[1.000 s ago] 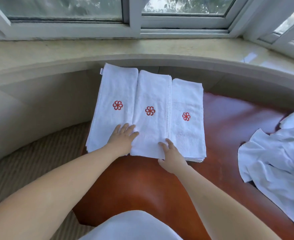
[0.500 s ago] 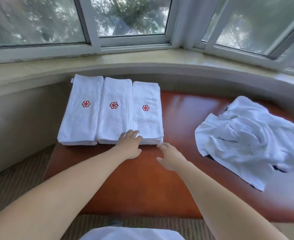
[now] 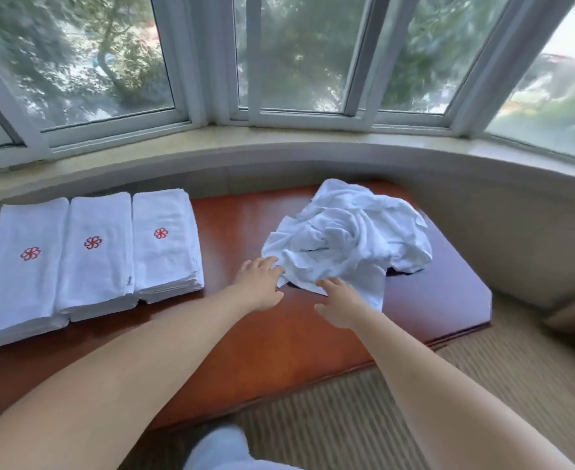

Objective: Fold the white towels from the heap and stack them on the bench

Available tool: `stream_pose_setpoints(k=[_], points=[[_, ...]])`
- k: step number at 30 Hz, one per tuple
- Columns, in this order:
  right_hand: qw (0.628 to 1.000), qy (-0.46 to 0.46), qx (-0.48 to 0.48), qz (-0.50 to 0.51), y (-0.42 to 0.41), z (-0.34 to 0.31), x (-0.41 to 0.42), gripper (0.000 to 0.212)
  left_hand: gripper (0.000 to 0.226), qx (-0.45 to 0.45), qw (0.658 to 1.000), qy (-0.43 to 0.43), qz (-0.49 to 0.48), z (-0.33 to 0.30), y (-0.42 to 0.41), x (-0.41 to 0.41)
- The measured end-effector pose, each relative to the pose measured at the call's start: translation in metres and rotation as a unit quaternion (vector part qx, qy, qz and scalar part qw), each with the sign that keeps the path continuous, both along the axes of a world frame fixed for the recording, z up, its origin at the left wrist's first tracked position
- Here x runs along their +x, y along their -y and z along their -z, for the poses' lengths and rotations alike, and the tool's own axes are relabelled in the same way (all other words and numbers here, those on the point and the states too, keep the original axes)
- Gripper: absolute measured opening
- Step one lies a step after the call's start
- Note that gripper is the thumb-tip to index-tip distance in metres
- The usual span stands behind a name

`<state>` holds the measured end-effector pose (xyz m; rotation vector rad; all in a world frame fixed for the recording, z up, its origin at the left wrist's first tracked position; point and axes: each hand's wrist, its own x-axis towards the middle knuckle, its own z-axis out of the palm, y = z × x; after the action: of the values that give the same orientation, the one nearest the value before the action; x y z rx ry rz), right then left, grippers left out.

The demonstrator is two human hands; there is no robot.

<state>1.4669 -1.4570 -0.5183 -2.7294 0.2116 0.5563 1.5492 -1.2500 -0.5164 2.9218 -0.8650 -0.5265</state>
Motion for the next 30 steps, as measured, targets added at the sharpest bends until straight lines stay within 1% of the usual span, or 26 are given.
stream_pose_setpoints(k=[5,9,13,18,21,25,27,30], points=[[0.999,0.000,0.009,0.049,0.056,-0.007,-0.020,0.064,0.064,-0.015,0.999,-0.012,0.042,0.001,0.068,0.002],[0.997,-0.017,0.007,0.070,0.093,-0.001,-0.020,0.064,0.064,-0.037,0.997,-0.053,0.047,0.019,0.112,0.012],[0.995,-0.034,0.012,0.090,0.130,0.017,-0.002,0.062,0.063,-0.069,0.991,-0.115,0.022,0.043,0.155,0.038],[0.988,-0.071,0.042,0.132,0.171,0.046,0.048,0.060,0.056,-0.119,0.974,-0.188,-0.037,0.075,0.205,0.086],[0.970,-0.071,0.103,0.207,0.187,0.061,0.086,0.056,0.053,-0.149,0.964,-0.208,-0.067,0.090,0.227,0.117],[0.929,-0.052,0.196,0.308,0.197,0.078,0.127,0.051,0.052,-0.161,0.957,-0.226,-0.086,0.111,0.248,0.150],[0.916,-0.051,0.219,0.331,0.199,0.084,0.141,0.049,0.052,-0.169,0.954,-0.228,-0.094,0.119,0.259,0.162],[0.908,-0.053,0.235,0.342,0.204,0.091,0.157,0.051,0.050,-0.178,0.953,-0.224,-0.100,0.126,0.278,0.177]])
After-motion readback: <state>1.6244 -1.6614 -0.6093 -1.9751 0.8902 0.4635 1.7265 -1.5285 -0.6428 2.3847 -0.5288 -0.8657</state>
